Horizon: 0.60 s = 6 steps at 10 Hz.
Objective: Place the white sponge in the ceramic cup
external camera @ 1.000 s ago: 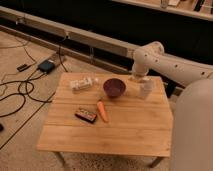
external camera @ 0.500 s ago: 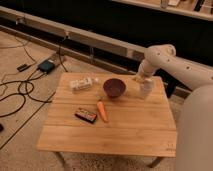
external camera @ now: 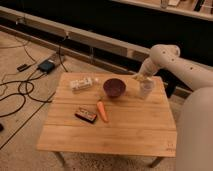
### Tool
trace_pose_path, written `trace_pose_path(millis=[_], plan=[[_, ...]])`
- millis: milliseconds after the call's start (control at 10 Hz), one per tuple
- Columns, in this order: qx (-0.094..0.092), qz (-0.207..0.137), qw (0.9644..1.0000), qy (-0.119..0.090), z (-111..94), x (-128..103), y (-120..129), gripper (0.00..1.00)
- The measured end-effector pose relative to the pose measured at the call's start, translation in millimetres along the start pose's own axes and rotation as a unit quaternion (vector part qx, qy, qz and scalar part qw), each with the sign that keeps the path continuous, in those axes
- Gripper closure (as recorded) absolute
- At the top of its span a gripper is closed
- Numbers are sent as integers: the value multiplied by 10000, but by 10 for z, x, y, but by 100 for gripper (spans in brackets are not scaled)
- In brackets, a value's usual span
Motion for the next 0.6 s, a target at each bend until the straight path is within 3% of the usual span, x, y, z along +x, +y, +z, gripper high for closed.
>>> trace_pose_path(millis=[500, 600], plan=[[-217, 159, 9994, -230, 52, 122, 14, 100], [-279, 185, 9988, -360, 48, 126, 15, 100]])
